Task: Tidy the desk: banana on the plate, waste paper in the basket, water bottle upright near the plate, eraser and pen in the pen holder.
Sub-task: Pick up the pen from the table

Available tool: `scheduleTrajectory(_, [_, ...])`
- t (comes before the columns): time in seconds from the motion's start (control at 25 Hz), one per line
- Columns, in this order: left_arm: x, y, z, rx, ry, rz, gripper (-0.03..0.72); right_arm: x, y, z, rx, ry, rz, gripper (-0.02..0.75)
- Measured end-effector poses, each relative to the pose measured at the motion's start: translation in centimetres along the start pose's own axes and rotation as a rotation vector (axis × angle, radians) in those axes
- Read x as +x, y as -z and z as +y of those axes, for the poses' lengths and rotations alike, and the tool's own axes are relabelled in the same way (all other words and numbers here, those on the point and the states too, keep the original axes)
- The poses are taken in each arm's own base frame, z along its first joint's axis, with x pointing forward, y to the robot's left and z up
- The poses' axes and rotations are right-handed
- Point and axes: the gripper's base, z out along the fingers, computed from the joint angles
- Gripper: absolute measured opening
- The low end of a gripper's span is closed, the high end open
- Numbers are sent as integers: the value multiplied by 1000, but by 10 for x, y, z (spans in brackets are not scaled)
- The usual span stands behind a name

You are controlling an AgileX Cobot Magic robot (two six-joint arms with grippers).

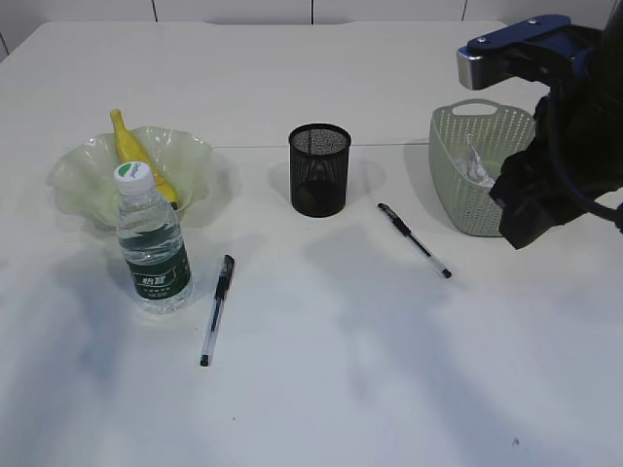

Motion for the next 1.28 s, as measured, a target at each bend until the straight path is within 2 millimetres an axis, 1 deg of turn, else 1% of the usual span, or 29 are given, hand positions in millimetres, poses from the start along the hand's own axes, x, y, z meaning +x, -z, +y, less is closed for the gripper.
scheduleTrajectory(0.12, [3,-5,-1,5,-22,19,438,0,0,0,0,0,0,379])
scheduleTrajectory(0.36, [3,-5,0,-3,-116,19,406,0,0,0,0,0,-2,379])
scheduleTrajectory(0.52, [3,-5,0,-2,-266,20,395,-1,0,0,1,0,-6,379])
scheduleTrajectory(0.68, [3,-5,0,1,-481,20,379,-2,0,0,3,0,-27,379])
scheduleTrajectory(0.76, [3,-5,0,1,-555,20,369,-4,0,-1,6,0,-45,379])
scheduleTrajectory(0.96, [3,-5,0,2,-609,20,359,-7,0,0,1,-3,-73,379])
scheduleTrajectory(1.08, [3,-5,0,2,-625,20,333,-8,0,1,-10,-9,-83,379])
scheduleTrajectory(1.16, [3,-5,0,2,-616,20,305,-8,0,1,-11,-10,-88,379])
scheduleTrajectory(1.28, [3,-5,1,-5,-589,24,290,-8,0,1,-11,-8,-91,379])
